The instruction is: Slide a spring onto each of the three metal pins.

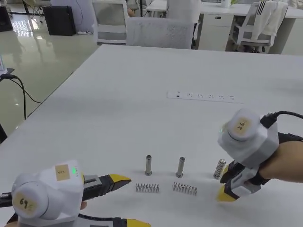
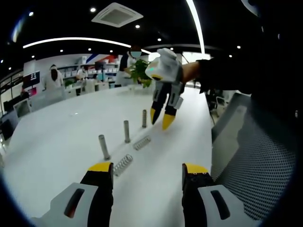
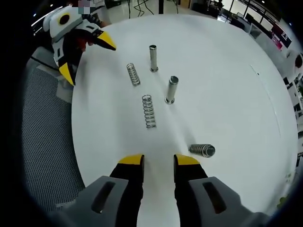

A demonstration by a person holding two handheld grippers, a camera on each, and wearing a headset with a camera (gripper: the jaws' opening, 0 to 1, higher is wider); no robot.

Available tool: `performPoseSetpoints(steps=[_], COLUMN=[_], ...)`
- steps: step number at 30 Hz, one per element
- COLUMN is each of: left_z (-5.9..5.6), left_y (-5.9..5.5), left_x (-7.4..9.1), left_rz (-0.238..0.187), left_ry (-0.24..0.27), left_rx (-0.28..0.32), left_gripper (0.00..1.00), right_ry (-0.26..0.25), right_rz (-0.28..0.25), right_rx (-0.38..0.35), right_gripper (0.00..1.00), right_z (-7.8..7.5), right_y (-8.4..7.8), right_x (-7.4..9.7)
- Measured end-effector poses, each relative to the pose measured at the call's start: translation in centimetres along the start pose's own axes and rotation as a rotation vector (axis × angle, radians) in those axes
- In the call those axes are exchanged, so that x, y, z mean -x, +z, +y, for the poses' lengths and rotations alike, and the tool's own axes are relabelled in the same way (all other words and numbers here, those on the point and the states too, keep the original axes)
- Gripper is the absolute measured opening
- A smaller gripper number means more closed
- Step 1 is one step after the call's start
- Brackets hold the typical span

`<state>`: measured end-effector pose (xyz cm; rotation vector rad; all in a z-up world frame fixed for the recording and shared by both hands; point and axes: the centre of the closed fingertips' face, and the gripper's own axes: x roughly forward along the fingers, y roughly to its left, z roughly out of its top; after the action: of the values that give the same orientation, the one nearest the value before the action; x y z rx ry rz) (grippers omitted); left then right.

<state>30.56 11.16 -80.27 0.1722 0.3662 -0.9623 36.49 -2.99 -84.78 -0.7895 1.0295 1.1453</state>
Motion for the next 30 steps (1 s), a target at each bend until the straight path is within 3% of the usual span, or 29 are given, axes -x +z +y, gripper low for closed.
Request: performPoseSetpoints(steps=[9, 16, 30], left_z=[-0.1, -0.3, -0.4], left_y=[0.2, 0.3, 0.4], left_x=[0.0, -0.1, -0.3], left_rz=[0.001, 0.002, 0.002], left_ry=[-0.004, -0.009, -0.015], left_rx=[-0.008, -0.011, -0.014], left_gripper=[0.52, 0.51, 0.49], right_ry=[0.018, 0.020, 0.032], right_rz=[-0.025, -0.045, -0.018], right_rx=[0.045, 0.070, 0.088], right_gripper=[0.22, 0.21, 0.16], right_z=[1.5, 1.3, 0.8], right_y=[2.1, 3.7, 3.8], right_x=[-0.6, -1.4, -3.1])
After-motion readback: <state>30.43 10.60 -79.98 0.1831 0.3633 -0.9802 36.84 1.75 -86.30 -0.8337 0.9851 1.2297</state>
